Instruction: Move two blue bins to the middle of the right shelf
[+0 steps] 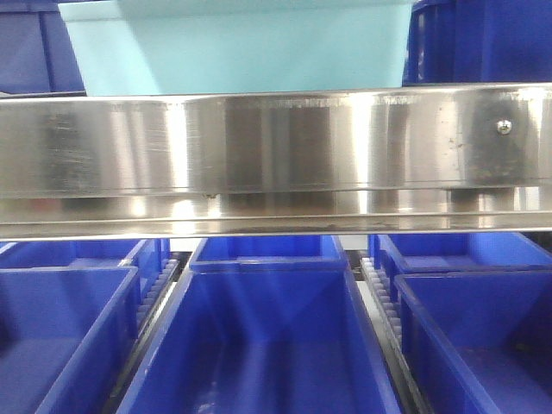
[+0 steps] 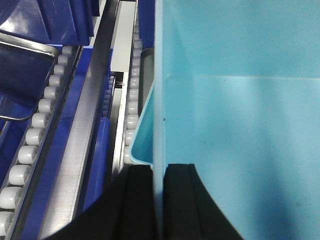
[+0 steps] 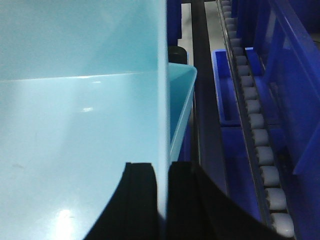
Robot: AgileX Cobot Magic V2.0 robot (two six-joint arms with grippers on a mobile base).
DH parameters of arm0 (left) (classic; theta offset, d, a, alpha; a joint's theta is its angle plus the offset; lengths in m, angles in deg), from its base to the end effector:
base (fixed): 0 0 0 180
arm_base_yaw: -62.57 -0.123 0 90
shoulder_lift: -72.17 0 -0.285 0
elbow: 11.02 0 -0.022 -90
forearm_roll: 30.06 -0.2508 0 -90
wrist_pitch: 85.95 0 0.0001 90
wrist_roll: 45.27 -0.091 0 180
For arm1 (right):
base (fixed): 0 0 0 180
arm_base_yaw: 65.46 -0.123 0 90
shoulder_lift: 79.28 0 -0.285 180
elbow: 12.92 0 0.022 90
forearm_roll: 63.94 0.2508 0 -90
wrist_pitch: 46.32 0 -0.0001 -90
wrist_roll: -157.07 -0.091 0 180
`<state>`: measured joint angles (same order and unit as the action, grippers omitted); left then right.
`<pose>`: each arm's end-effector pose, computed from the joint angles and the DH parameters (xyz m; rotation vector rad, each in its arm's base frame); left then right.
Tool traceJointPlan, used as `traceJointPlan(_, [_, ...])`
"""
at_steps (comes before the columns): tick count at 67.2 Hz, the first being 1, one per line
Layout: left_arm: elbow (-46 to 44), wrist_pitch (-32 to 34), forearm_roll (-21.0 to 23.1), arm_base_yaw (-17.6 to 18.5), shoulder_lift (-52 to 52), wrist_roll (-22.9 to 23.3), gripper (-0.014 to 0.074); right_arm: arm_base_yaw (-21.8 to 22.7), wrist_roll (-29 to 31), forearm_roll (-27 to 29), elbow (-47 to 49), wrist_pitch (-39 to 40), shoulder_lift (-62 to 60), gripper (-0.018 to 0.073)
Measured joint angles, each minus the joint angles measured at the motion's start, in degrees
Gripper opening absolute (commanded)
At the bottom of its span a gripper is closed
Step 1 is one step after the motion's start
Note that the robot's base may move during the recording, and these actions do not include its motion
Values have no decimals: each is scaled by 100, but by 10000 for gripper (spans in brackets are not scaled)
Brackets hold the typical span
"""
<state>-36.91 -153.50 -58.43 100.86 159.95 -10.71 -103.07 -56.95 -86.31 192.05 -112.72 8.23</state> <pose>0.2330 -0.1330 0.4964 0.0401 2.1401 -0.1194 0.2316 0.1383 0.4912 -0.0523 2.1820 0.2224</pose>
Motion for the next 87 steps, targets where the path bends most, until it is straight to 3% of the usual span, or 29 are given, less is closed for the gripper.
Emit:
traceJointPlan(13, [0, 372, -64, -104, 0, -142, -111, 0, -25, -91, 0, 396, 21, -164])
traceJointPlan(39, [-9, 2280, 471, -1204, 665, -374, -111, 19, -1035, -1058, 13, 1352, 887, -164])
traceJointPlan(52, [-9, 2763, 554, -1260, 1021, -599, -111, 117, -1531, -1431, 13, 1485, 1080, -164])
traceJointPlan(87, [-9, 3267, 373, -1315, 1850, -613, -111, 384, -1596, -1611, 13, 1691, 1572, -164])
